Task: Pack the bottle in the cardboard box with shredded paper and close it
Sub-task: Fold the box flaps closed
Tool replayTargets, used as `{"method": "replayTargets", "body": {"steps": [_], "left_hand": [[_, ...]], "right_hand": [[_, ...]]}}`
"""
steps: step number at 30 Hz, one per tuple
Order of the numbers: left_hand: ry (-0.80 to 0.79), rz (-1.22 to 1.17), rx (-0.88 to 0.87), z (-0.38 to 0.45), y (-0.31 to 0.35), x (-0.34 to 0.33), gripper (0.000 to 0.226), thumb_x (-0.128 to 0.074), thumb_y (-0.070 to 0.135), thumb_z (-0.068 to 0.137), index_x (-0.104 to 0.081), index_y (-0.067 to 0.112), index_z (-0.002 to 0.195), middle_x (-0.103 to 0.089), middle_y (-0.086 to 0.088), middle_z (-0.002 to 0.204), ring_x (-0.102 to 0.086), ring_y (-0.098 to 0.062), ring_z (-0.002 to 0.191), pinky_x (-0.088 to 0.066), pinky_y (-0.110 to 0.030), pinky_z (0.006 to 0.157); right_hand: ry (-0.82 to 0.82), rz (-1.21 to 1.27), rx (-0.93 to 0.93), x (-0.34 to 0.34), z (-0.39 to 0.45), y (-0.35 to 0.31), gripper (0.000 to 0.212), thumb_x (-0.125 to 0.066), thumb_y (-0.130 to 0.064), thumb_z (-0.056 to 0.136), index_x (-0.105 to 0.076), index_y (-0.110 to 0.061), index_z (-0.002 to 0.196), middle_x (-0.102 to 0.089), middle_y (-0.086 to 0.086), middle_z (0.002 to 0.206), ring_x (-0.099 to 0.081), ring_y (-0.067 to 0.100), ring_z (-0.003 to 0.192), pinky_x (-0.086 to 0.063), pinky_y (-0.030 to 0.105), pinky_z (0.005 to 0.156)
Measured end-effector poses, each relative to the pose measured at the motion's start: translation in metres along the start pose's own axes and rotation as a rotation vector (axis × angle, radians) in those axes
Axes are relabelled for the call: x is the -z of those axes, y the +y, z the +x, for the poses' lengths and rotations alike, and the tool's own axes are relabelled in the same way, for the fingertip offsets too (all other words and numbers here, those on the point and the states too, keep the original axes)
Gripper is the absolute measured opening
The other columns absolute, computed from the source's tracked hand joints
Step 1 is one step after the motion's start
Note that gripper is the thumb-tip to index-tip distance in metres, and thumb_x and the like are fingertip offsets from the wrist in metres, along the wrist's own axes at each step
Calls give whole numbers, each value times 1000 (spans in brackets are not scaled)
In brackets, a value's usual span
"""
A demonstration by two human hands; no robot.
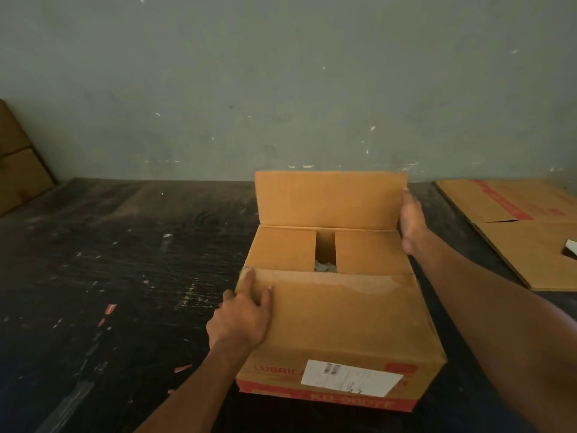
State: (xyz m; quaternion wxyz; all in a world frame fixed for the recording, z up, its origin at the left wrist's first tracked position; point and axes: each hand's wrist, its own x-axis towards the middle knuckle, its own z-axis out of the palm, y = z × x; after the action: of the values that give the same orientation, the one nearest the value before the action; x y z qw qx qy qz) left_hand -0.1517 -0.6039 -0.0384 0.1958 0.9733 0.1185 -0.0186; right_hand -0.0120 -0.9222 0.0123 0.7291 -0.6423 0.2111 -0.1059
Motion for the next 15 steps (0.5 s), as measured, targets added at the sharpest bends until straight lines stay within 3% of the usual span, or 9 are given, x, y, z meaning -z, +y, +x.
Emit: {"method": "replayTargets", "body": {"steps": [4,6,8,9,11,13,15], "left_hand": [[2,-1,11,2,1,0,68,-19,73,90,-7,44,151,-47,-12,137,-58,-34,112,-48,-47,89],[-3,-10,9,2,0,1,68,-19,73,90,-7,45,151,-46,-12,138,-58,-35,112,-48,-48,89],[-7,-26,9,0,-1,2,68,-20,73,90,-7,45,151,-46,-12,139,-57,-35,113,-46,-47,90],[-6,-37,7,-1,-2,2,68,-20,73,90,-6,46,151,-46,-12,139,-57,-35,113,-46,-47,89],[3,-56,-2,-2,-3,3,69,-20,72,91,-4,45,152,-45,-13,141,-57,-36,113,-46,-47,89],[1,-68,-7,-2,-3,3,70,-21,71,91,4,46,152,-40,-14,146,-56,-36,116,-47,-47,88],[-3,-66,-15,-2,-3,3,71,-20,71,92,11,47,150,-36,-14,150,-55,-37,118,-46,-47,90]], "right_hand": [[29,103,95,2,-27,-1,87,-36,-77,79,-40,-22,146,-46,0,148,-40,20,136,-27,46,116],[75,-11,220,7,-57,1,60,-37,-60,92,-60,-17,125,-60,6,127,-53,22,121,-40,42,105],[56,-199,303,21,-82,16,36,-39,-41,100,-65,-17,110,-63,3,110,-57,22,109,-45,35,86],[14,-304,320,30,-89,25,30,-41,-35,100,-64,-18,111,-61,1,111,-56,22,109,-43,31,82],[-116,-615,335,45,-99,41,30,-46,-29,100,-59,-20,125,-54,3,133,-49,20,121,-40,31,93],[-257,-971,320,53,-103,53,45,-47,-33,99,-42,-24,143,-29,3,157,-28,23,142,-27,38,114],[-341,-1180,272,52,-111,59,57,-39,-45,99,-22,-31,152,-4,0,163,-4,27,149,-13,48,120]]}}
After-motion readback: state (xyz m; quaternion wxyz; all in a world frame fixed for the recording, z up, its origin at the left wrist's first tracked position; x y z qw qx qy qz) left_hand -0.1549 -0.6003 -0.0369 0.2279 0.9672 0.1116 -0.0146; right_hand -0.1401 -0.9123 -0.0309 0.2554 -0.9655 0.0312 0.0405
